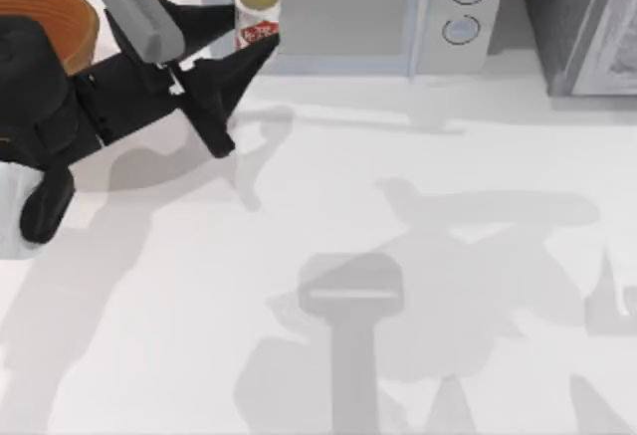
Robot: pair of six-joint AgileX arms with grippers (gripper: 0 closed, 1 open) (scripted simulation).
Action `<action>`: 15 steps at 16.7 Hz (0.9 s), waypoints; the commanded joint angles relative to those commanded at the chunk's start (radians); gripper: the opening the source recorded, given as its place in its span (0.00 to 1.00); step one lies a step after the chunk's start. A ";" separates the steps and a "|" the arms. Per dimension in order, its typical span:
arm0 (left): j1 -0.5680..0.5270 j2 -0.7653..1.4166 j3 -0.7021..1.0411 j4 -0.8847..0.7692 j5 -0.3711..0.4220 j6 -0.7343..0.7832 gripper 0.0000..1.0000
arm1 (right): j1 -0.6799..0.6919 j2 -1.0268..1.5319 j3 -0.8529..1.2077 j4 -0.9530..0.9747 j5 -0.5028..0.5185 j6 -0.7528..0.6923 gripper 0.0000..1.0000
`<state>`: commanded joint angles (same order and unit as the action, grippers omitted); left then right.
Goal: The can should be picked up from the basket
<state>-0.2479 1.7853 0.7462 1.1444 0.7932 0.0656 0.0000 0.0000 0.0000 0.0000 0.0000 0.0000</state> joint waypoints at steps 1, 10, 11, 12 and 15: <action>-0.004 0.034 0.015 0.023 0.024 0.005 0.00 | 0.000 0.000 0.000 0.000 0.000 0.000 1.00; -0.032 0.404 0.140 0.194 0.254 -0.002 0.00 | 0.000 0.000 0.000 0.000 0.000 0.000 1.00; -0.037 0.449 0.157 0.210 0.287 -0.006 0.00 | 0.000 0.000 0.000 0.000 0.000 0.000 1.00; -0.042 0.491 0.175 0.223 0.320 -0.011 0.00 | 0.000 0.000 0.000 0.000 0.000 0.000 1.00; -0.057 0.602 0.228 0.254 0.413 -0.023 0.00 | 0.000 0.000 0.000 0.000 0.000 0.000 1.00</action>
<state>-0.3045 2.3878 0.9744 1.3987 1.2060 0.0422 0.0000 0.0000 0.0000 0.0000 0.0000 0.0000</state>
